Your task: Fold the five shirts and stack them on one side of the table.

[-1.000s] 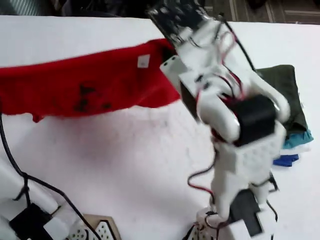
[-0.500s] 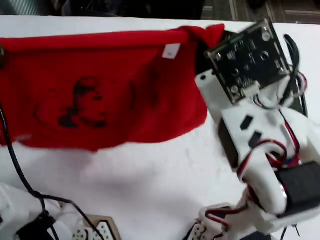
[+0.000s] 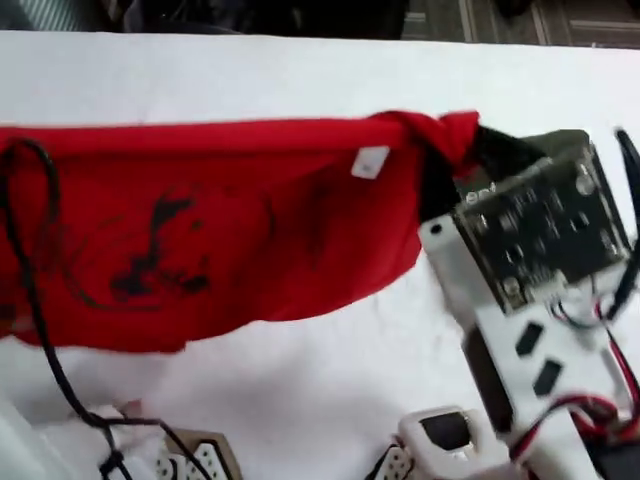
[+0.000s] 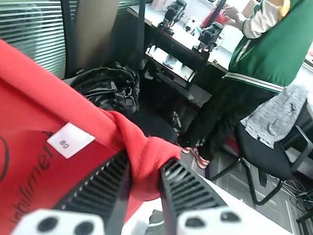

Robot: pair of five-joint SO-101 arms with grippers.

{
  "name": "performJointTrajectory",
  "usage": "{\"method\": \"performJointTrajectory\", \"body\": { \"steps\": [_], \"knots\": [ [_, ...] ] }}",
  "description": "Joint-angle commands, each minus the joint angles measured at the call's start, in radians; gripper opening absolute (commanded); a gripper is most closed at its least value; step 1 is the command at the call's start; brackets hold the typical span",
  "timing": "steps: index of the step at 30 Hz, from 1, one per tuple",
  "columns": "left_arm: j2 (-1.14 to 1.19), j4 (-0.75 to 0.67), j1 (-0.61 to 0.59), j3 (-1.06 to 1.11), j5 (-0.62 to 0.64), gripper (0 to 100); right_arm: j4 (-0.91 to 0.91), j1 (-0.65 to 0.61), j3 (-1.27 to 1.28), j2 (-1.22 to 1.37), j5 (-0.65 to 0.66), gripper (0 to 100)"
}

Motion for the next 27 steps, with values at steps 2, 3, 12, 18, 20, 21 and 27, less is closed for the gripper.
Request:
{"method": "performJointTrajectory", "body": {
  "steps": [2, 3, 12, 18, 20, 21, 27],
  "knots": [
    [-0.058, 0.002, -0.022, 0.005, 0.008, 2, 0.004, 0.024, 0.129, -0.154, 0.008, 1.9],
    [-0.070, 0.002, -0.022, 0.005, 0.008, 2, 0.004, 0.025, 0.167, -0.189, 0.008, 1.9],
    [-0.108, 0.003, -0.018, 0.008, 0.009, 2, -0.005, 0.025, 0.399, -0.374, 0.009, 1.9],
    [-0.104, 0.091, 0.073, 0.064, 0.006, 2, -0.090, 0.018, 0.615, -0.331, 0.000, 1.9],
    [-0.107, 0.114, 0.128, 0.167, 0.000, 2, -0.148, 0.018, 0.715, -0.315, 0.000, 1.9],
    [-0.107, 0.120, 0.143, 0.227, 0.000, 2, -0.176, 0.018, 0.767, -0.309, 0.000, 1.9],
    [-0.107, 0.041, 0.225, 0.713, -0.003, 2, -0.400, -0.062, 1.080, -0.285, -0.002, 1.9]
  ]
}}
